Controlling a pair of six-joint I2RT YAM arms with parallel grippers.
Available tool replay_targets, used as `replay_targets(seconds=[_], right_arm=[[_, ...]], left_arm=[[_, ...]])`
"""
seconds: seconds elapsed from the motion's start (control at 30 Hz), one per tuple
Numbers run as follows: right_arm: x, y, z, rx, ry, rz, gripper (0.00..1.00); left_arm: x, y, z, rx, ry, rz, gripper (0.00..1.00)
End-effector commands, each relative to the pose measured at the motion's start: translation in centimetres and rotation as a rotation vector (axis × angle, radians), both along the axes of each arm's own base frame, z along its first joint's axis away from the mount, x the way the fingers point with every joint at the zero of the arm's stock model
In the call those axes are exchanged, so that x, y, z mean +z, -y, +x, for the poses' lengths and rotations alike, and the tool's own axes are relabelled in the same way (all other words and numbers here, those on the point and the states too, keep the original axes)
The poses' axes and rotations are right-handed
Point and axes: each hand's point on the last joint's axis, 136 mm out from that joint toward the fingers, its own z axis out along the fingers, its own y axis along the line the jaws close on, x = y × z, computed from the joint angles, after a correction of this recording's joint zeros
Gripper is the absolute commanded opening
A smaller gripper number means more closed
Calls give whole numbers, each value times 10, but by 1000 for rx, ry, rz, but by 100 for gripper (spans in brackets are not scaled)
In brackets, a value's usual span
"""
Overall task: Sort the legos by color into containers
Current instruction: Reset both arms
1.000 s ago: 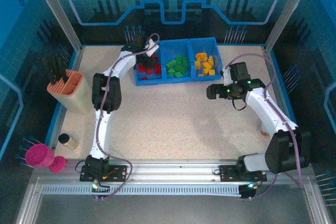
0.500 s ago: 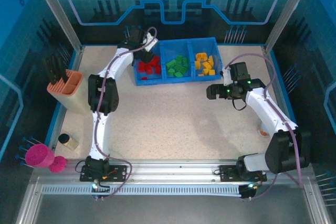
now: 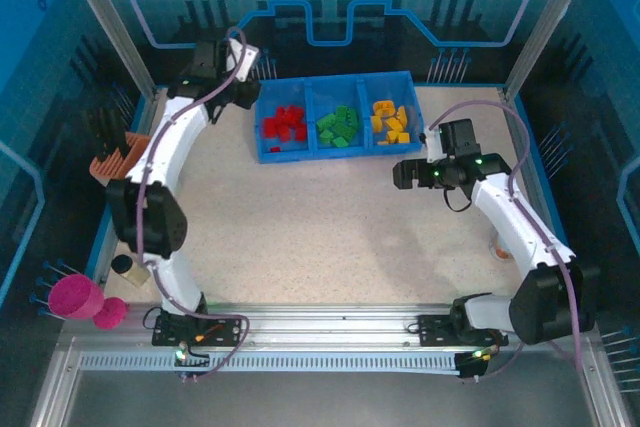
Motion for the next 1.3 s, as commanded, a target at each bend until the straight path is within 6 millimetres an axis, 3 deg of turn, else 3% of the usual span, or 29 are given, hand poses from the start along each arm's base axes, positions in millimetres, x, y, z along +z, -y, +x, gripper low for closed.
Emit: replay_targets(seconds=[0.0,0.2,0.3,0.4,0.53,0.6,0.83,0.97,1.03,1.2,1.27], right_arm=[[18,3,-10,10,39,-38,100],[38,22,-18,-41,142,-106,100],[45,25,-18,-53,171,-119,100],[61,27,-18,-83,230,-122,100],[94,25,-26,-102,423,-83,100],[99,33,-30,-147,470,-86,100],[68,52,-30,-247,383,-159,100],[57,40,-21,-176,369,-152,100],[61,35,-17,-151,398,-137,100],[58,24,-14,-87,463,-110,100],[59,22,-13,-78,485,-107,100]], left_arm=[[37,-8,-32,50,93,-119,36],[30,-32,-92,129,178,-159,73],[16,-45,-114,211,172,-178,99],[-3,-65,-132,344,187,-202,99],[-51,-89,-156,469,220,-151,99],[-68,-101,-162,538,211,-118,100],[-127,-102,-145,552,103,-92,99],[-171,-100,-142,581,87,-149,99],[-174,-98,-137,562,129,-155,99],[-153,-89,-124,464,346,-176,99],[-165,-85,-121,432,347,-180,99]])
